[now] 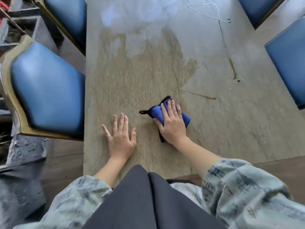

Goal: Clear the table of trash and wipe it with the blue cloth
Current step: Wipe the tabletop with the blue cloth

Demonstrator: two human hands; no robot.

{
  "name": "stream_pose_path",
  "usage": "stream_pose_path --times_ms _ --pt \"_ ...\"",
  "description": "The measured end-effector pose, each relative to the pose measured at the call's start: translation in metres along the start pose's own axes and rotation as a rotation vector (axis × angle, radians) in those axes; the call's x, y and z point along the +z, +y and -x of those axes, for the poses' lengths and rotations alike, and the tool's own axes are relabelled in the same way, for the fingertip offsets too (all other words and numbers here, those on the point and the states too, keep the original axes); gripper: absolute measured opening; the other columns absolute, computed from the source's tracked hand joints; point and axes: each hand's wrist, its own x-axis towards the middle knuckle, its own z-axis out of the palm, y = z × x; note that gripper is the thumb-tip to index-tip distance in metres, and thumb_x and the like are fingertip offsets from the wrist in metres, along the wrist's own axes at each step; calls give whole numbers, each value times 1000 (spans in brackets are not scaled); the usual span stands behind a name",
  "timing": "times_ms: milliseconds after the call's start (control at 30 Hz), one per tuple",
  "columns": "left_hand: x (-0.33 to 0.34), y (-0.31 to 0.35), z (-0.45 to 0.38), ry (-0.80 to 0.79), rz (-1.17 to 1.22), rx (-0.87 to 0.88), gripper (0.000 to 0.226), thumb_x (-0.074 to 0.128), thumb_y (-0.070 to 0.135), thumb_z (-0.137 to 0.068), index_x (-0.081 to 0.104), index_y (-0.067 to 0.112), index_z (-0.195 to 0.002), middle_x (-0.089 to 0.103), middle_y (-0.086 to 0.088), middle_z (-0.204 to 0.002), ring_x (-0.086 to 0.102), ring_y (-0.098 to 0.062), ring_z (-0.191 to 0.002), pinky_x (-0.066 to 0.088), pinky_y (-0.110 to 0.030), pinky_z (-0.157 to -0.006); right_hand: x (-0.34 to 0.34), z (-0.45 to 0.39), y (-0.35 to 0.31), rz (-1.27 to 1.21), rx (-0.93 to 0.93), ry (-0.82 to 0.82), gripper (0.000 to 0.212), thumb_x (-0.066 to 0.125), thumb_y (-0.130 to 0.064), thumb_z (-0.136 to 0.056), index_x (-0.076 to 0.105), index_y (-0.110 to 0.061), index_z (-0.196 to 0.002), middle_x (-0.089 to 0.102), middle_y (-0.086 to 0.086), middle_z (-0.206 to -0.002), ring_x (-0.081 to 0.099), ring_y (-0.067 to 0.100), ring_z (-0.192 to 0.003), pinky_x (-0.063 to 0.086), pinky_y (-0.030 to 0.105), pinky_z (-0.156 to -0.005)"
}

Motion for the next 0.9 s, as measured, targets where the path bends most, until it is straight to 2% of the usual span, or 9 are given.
stream_pose_path --times_ms 100,167,367,533,600,700,767,833,900 --pt "0 3 0 17 2 -3 65 25 49 -94 24 15 -150 14 4 -159 1 -17 -148 -16 -62 -109 -8 -13 29 -18 -269 -79 62 35 -46 -94 43 -6 -141 35 20 -149 28 33 -141 17 43 -117" --pt "-2 5 0 37 11 -12 62 30 47 -93 33 16 -147 19 1 -158 8 -19 -148 -16 -63 -108 -17 -26 54 -26 -324 -109 60 35 -44 -94 42 -7 -141 33 18 -150 27 31 -141 19 42 -117" --pt "-3 40 9 120 69 6 55 32 41 -92 46 17 -139 30 -3 -154 22 -21 -145 -10 -64 -110 -42 -55 135 -50 -65 -30 57 44 -32 -99 28 -7 -148 18 18 -156 10 30 -146 2 37 -119" --pt "8 101 21 146 137 -44 57 35 41 -92 46 12 -139 35 -6 -152 20 -20 -145 -6 -58 -114 -44 -44 152 -46 255 36 59 33 -37 -98 31 -2 -145 25 26 -151 17 35 -144 3 44 -119" --pt "16 128 23 147 148 -60 57 36 39 -92 46 9 -138 36 -9 -151 20 -20 -145 -6 -55 -116 -41 -29 148 -53 187 13 61 32 -36 -93 36 0 -142 31 28 -148 23 38 -142 4 45 -119" --pt "27 163 21 148 157 -74 58 36 38 -92 48 2 -136 36 -14 -150 21 -22 -145 -4 -50 -118 -46 -2 173 -76 -188 -70 56 42 -28 -93 38 -2 -142 30 21 -150 22 33 -143 0 36 -118" --pt "35 181 21 140 175 -102 61 33 39 -92 43 -1 -138 32 -16 -152 19 -22 -145 1 -47 -119 -58 4 209 -101 -371 -105 54 44 -29 -94 39 -6 -143 30 16 -152 19 27 -144 5 34 -119" --pt "41 191 22 138 172 -133 63 27 39 -94 37 -1 -142 25 -15 -154 16 -22 -146 5 -44 -120 -65 5 248 -117 -341 -62 53 43 -30 -94 40 -8 -143 31 14 -152 19 25 -144 12 38 -119" --pt "46 192 24 152 146 -149 63 25 38 -95 34 -1 -144 24 -14 -155 16 -21 -146 8 -42 -120 -70 4 279 -134 -157 7 54 41 -31 -95 40 -7 -142 30 17 -152 21 27 -144 12 39 -119"
